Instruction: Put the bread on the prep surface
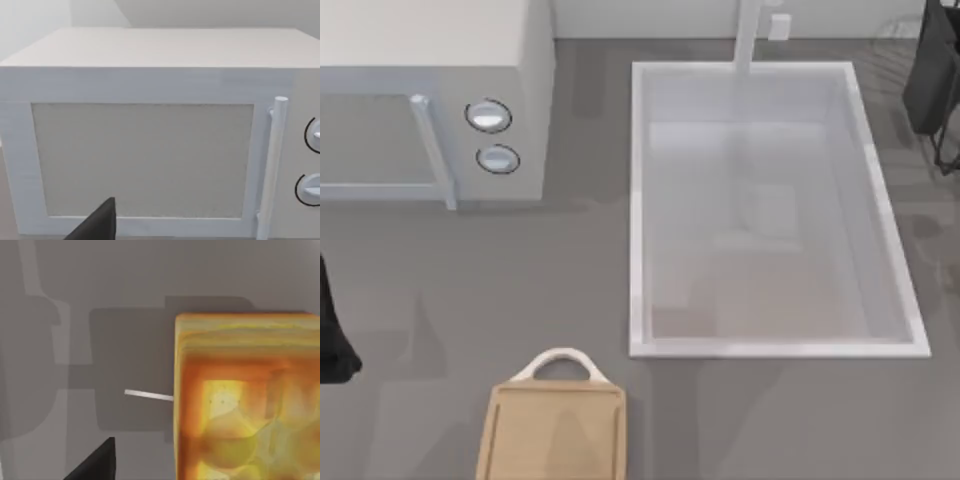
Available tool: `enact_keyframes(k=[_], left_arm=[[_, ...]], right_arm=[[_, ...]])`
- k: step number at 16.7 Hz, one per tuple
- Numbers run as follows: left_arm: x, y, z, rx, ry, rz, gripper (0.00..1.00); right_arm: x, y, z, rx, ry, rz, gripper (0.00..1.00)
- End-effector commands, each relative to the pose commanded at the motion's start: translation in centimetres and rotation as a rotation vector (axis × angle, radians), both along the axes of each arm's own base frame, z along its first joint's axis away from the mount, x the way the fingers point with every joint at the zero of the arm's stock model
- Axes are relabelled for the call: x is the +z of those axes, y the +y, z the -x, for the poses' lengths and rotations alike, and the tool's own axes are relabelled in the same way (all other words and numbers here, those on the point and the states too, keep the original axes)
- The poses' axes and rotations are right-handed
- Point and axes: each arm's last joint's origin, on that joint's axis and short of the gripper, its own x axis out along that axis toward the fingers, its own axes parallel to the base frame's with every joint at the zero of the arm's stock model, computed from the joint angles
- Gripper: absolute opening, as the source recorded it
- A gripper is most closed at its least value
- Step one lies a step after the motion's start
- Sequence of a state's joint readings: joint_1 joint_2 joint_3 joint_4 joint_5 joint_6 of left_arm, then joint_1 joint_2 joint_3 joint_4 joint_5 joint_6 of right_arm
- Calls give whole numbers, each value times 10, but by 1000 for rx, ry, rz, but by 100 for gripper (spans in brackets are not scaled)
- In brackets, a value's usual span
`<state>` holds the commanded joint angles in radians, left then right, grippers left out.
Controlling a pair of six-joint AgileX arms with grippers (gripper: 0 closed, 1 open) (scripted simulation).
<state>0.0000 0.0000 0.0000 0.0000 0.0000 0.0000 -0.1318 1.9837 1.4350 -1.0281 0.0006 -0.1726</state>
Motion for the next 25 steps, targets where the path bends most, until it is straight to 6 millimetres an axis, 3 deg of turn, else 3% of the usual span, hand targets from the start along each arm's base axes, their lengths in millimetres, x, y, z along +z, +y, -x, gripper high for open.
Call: enact_keyframes(k=[6, 10, 23, 25], left_arm=[[0, 0, 0, 0, 0, 0, 100], [0, 0, 0, 0, 0, 0, 100], [0, 0, 0, 0, 0, 0, 100], [0, 0, 0, 0, 0, 0, 100]], right_arm=[[-54, -1, 0, 0, -9, 1, 100], [-56, -1, 0, 0, -7, 1, 100], [-56, -1, 0, 0, -7, 1, 2], [-56, -1, 0, 0, -7, 1, 0]])
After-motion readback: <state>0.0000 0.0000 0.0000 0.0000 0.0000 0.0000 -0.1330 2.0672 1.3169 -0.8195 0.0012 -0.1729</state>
